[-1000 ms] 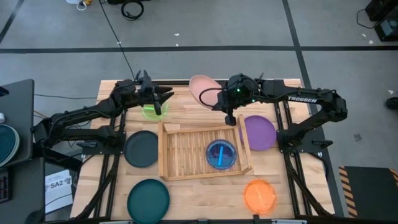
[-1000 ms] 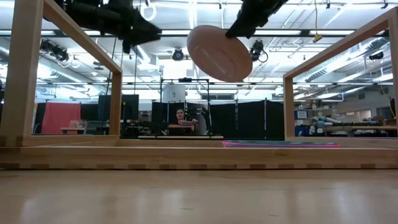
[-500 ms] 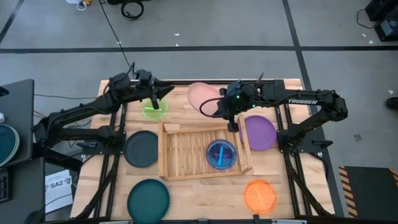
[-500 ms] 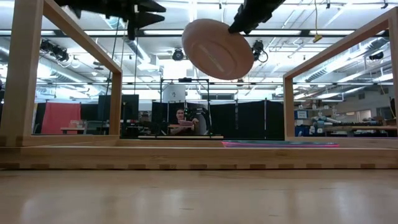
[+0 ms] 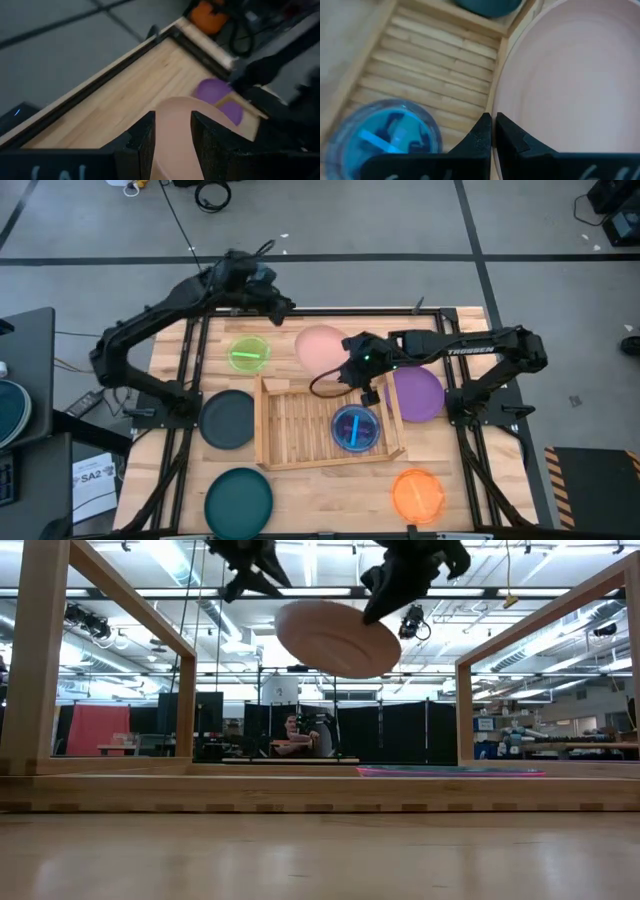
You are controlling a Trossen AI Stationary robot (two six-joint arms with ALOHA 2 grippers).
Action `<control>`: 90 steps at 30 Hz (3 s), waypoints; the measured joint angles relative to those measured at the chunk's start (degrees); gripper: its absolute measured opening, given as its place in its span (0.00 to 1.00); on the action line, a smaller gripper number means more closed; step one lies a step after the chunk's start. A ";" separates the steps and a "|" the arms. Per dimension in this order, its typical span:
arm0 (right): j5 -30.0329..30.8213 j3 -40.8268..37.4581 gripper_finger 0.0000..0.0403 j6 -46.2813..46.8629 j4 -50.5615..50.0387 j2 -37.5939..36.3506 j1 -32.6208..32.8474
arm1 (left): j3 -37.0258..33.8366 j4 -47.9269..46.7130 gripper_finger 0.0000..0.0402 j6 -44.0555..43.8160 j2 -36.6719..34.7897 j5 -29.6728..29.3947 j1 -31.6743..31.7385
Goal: Place and stack plates onto a shelf
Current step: Put the pink plate on the shelf
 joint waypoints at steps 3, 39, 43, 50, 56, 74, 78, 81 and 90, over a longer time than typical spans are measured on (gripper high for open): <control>1.49 0.00 0.04 -2.18 0.06 1.57 0.88 | 5.59 -5.04 0.32 0.24 4.79 -0.09 1.20; 3.26 0.00 0.04 -6.47 1.41 3.74 2.70 | 13.04 -24.96 0.32 0.46 20.39 3.35 -1.96; 3.31 0.00 0.04 -6.47 1.86 3.72 2.70 | 13.02 -26.49 0.32 0.45 20.92 2.14 -2.31; 3.49 0.00 0.04 -6.49 2.87 3.72 2.70 | 13.00 -27.80 0.32 0.44 21.77 2.36 -2.64; 4.99 0.00 0.04 -6.49 2.92 3.72 2.68 | 13.00 -29.39 0.32 0.44 22.24 2.51 -2.92; 4.58 0.00 0.10 -5.64 6.07 3.72 2.75 | 13.02 -28.31 0.05 0.27 22.32 2.26 -2.81; 4.76 0.00 0.11 -5.78 6.30 3.61 2.68 | 13.00 -28.28 0.05 0.73 22.31 2.03 -2.90; 4.88 0.01 0.11 -5.99 6.28 3.61 2.67 | 13.00 -28.31 0.04 0.72 22.33 2.18 -2.90; 5.00 0.00 0.29 -5.99 6.28 3.61 3.02 | 13.00 -28.42 0.04 4.15 22.31 2.17 -3.35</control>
